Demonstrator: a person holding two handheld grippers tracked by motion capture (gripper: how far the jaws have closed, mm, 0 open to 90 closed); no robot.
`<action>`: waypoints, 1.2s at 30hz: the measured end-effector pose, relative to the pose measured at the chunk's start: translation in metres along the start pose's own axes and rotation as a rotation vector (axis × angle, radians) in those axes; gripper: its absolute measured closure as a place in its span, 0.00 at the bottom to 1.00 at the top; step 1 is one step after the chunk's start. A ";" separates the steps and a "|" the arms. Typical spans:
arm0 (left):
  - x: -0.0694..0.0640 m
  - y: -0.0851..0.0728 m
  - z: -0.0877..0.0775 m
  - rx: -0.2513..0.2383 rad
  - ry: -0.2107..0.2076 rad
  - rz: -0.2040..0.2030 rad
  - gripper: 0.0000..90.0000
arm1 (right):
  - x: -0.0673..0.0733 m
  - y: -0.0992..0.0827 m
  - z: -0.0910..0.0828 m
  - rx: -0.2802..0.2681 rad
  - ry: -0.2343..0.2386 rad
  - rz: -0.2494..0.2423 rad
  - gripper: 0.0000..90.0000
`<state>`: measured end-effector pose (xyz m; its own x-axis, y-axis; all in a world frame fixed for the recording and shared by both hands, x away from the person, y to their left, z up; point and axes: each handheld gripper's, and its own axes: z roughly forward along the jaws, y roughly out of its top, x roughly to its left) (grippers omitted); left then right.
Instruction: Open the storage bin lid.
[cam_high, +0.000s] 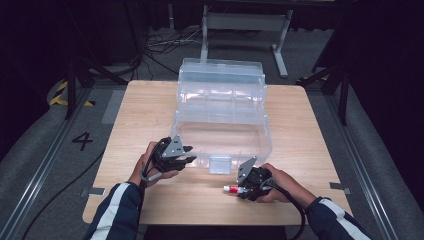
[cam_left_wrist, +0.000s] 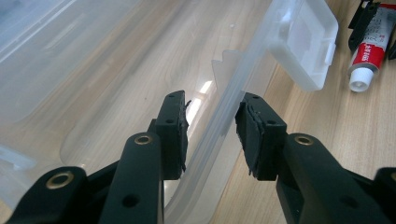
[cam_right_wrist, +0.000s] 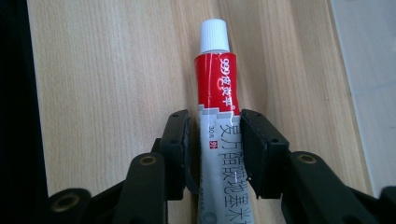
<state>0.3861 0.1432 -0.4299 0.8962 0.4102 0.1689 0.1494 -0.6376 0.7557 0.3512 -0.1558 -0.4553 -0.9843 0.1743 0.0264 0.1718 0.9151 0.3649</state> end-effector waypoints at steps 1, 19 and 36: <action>0.000 0.000 0.000 0.000 0.000 0.000 0.71 | 0.000 0.001 0.000 0.017 0.000 -0.004 0.76; -0.002 0.002 0.002 0.017 0.015 -0.030 0.66 | -0.001 0.000 -0.008 0.026 0.000 -0.030 0.79; -0.007 0.010 -0.031 -0.010 0.141 -0.112 0.29 | -0.009 -0.015 -0.026 -0.007 -0.012 0.011 0.79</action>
<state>0.3689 0.1544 -0.4044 0.8066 0.5662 0.1695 0.2405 -0.5764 0.7810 0.3563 -0.1803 -0.4366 -0.9818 0.1890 0.0196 0.1826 0.9103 0.3715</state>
